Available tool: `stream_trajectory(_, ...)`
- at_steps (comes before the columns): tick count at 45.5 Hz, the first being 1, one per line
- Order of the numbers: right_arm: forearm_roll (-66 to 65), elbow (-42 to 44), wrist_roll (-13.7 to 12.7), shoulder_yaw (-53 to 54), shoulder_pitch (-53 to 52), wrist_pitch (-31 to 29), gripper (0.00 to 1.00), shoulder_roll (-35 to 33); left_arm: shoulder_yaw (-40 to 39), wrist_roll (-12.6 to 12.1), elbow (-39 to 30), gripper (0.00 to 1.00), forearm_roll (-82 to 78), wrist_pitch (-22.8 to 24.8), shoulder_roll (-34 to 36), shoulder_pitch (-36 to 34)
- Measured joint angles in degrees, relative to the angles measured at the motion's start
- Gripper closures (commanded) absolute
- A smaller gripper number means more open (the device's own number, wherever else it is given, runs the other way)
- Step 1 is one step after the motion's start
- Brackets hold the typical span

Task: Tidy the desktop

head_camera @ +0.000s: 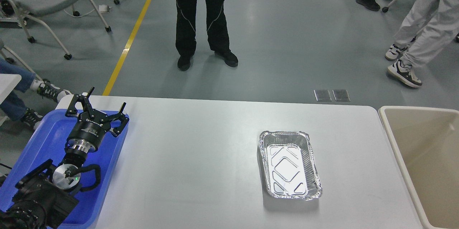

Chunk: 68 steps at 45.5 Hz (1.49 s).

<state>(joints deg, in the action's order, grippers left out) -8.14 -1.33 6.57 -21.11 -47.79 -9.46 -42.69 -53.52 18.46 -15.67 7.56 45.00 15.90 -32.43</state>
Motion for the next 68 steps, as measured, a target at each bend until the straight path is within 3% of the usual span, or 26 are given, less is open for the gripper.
stream_trajectory(5,0.1,1.6,-4.0,1.6,2.2,2.4,1.00,2.4,0.0,0.0,0.0,0.00,0.0,0.0,0.0,0.0)
stream_trajectory(15,0.3,3.2,-7.7,4.3,6.5,6.9,1.00,8.6,0.0,0.0,0.0,0.00,0.0,0.0,0.0,0.0)
stream_trajectory(30,0.5,3.9,-9.3,6.0,11.7,12.3,1.00,18.2,0.0,0.0,0.0,0.00,0.0,0.0,0.0,0.0)
stream_trajectory(44,0.6,4.0,-9.6,7.0,13.6,14.0,1.00,21.7,0.0,0.0,0.0,0.00,0.0,0.0,0.0,0.0)
stream_trajectory(45,0.6,4.1,-9.6,7.1,13.6,14.1,0.95,21.8,0.0,0.0,0.0,0.00,0.0,0.0,0.0,0.0)
stream_trajectory(47,0.6,4.1,-9.6,7.2,13.7,14.3,0.59,21.9,0.0,0.0,0.0,0.00,0.0,0.0,0.0,0.0)
stream_trajectory(49,0.6,4.3,-9.6,7.2,13.7,14.7,0.31,22.1,0.0,0.0,0.0,0.00,0.0,0.0,0.0,0.0)
stream_trajectory(52,0.6,4.8,-9.6,7.3,13.8,15.9,0.09,22.3,0.0,0.0,0.0,0.00,0.0,0.0,0.0,0.0)
stream_trajectory(54,0.6,5.2,-9.6,7.3,13.8,17.2,0.03,22.5,0.0,0.0,0.0,0.00,0.0,0.0,0.0,0.0)
stream_trajectory(68,0.5,6.1,-9.4,7.5,13.5,22.5,0.00,24.7,0.0,0.0,0.0,0.00,0.0,0.0,0.0,0.0)
